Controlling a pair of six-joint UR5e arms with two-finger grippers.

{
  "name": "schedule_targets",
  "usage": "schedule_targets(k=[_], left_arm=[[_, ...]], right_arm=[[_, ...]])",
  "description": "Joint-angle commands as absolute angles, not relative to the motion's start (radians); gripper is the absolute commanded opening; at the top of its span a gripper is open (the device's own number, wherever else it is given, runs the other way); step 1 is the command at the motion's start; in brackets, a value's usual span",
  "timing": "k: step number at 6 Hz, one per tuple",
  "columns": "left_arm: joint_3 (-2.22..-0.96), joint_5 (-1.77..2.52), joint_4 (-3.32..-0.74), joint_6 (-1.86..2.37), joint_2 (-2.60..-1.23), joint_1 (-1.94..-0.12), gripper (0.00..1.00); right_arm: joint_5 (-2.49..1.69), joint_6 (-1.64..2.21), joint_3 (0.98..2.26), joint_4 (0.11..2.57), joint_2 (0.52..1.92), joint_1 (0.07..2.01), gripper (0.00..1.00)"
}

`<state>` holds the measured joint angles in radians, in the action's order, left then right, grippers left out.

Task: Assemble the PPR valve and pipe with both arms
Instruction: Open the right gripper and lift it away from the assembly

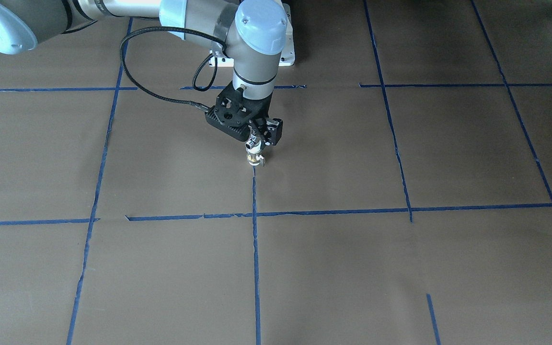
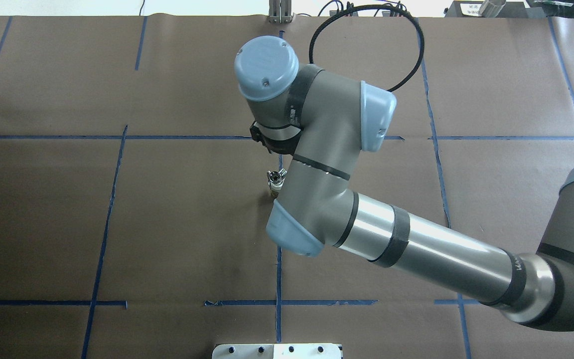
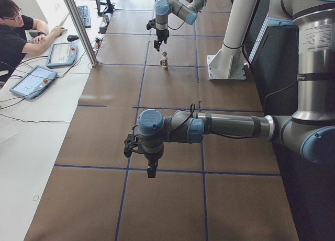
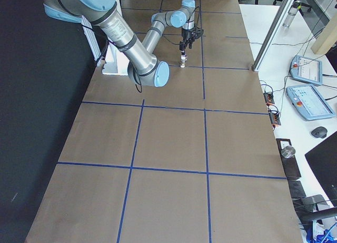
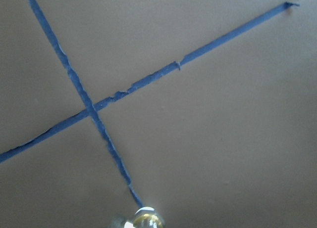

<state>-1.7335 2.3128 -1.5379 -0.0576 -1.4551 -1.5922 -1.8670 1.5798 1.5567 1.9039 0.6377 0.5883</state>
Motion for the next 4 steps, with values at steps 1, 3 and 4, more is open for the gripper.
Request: schedule_targets(k=[1,3,4], left_arm=[[-1.73,2.31,-1.536,-0.061,-1.451,-1.585,1.0],[-1.73,2.31,-1.536,-0.061,-1.451,-1.585,1.0],[-1.73,2.312,-1.536,-0.06,-1.45,-1.585,1.0]], right_arm=[[-2.017,1.289,1.652,1.907,0.788,0.766,1.0],[-2.107,0.869,1.71,1.907,0.982,0.979,1.0],[-2.123,0.657,1.785,1.907,1.128,1.052,1.0]])
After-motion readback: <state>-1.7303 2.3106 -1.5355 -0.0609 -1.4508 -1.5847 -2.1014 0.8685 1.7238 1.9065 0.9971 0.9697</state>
